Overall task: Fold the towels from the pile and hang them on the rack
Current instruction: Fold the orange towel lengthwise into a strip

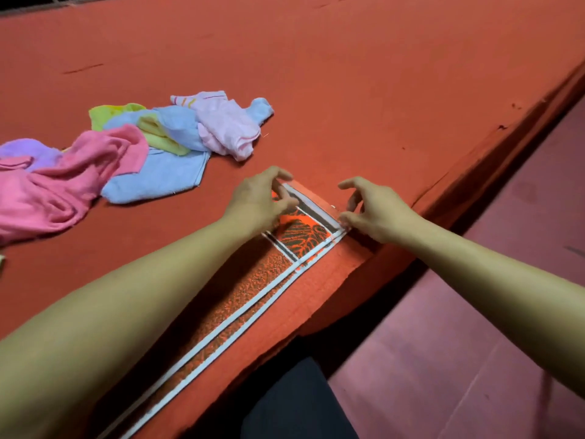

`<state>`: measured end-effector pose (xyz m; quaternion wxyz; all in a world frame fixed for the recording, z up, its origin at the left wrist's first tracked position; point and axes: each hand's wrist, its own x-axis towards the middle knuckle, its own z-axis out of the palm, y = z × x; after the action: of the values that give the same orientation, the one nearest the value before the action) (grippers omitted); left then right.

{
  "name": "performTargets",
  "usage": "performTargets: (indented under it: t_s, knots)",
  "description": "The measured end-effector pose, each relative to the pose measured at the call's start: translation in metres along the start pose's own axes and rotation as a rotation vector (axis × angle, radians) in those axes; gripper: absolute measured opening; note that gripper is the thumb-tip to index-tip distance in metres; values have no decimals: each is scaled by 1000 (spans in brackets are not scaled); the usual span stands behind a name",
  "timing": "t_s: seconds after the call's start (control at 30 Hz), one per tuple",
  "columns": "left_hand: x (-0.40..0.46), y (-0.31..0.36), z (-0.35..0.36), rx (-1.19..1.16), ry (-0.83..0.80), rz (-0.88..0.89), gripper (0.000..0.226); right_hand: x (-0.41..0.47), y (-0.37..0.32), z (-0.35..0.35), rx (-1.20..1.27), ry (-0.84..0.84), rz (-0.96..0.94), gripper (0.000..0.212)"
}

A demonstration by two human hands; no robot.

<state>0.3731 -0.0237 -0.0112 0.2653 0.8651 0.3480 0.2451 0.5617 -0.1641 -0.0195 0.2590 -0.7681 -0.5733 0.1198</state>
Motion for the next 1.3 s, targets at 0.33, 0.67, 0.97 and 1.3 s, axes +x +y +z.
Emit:
performTargets:
  t_s: [0.33,0.67,0.97,1.3]
  knots:
    - [-98,8,-10,199,-304,-12,34,-5,-4,5,52,-55,136,51]
    - [-104,25,-10,157,-283,16,33,0,0,-4,107,-119,235,55]
    - [-152,5,-36,39,-71,-92,22,-26,-43,3,-57,-17,26,51]
    - [-315,-56,-136,17,89,-387,34,-91,-191,97,101,-281,-453,48]
